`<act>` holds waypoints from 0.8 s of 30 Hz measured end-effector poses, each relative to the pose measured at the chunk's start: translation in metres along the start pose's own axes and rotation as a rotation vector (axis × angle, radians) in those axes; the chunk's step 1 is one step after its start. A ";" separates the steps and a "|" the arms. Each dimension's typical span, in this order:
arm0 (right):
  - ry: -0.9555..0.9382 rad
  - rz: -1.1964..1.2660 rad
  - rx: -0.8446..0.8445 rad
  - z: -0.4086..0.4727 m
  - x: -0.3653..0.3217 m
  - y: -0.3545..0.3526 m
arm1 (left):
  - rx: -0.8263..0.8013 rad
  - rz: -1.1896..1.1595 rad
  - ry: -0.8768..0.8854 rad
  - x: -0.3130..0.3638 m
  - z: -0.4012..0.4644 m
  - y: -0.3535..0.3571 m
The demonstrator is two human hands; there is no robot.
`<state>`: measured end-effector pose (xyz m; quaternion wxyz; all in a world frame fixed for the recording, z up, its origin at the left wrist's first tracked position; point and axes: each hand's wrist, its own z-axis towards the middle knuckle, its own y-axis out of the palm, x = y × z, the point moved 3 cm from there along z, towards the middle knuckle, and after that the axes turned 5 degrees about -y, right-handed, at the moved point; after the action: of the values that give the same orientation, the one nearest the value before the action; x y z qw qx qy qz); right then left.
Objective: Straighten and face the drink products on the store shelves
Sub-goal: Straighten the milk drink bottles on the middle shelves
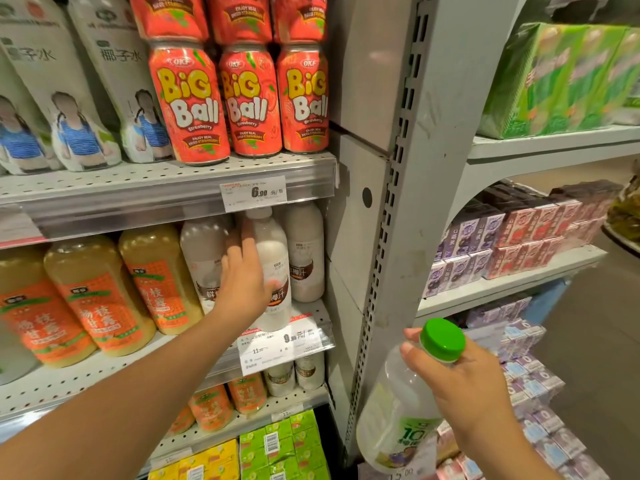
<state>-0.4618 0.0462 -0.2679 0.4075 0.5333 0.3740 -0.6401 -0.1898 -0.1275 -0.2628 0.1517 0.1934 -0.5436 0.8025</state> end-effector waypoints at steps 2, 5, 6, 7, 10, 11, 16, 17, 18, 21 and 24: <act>0.014 -0.006 0.004 0.000 0.002 0.000 | -0.004 0.005 -0.052 0.001 0.007 0.002; 0.017 -0.025 0.000 -0.001 0.003 0.000 | -0.012 0.039 -0.101 0.004 0.018 0.003; 0.013 -0.031 0.000 -0.001 0.003 -0.001 | -0.010 0.059 -0.103 0.005 0.021 0.004; 0.010 -0.037 -0.001 -0.001 0.002 -0.002 | -0.007 0.078 -0.105 0.006 0.023 0.005; 0.016 -0.034 -0.004 -0.001 0.002 -0.006 | -0.019 0.139 -0.092 0.007 0.028 0.011; 0.017 -0.032 -0.006 -0.002 0.001 -0.007 | -0.017 0.153 -0.093 0.007 0.029 0.013; -0.005 -0.026 -0.015 -0.002 0.004 -0.014 | 0.043 0.271 -0.100 0.006 0.032 0.019; -0.004 -0.022 -0.014 -0.001 0.006 -0.016 | 0.050 0.303 -0.074 0.007 0.032 0.020; 0.000 -0.018 -0.012 0.000 0.008 -0.016 | 0.061 0.330 -0.049 0.008 0.031 0.020; 0.011 0.007 -0.019 0.001 0.014 -0.016 | 0.149 0.291 0.042 0.013 0.016 0.011; 0.030 0.038 -0.072 0.004 0.018 -0.009 | 0.092 -0.063 0.206 0.023 -0.038 0.009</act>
<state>-0.4737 0.0438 -0.2842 0.4326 0.5350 0.3927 -0.6103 -0.2198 -0.0947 -0.2715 0.2228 0.1336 -0.4815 0.8370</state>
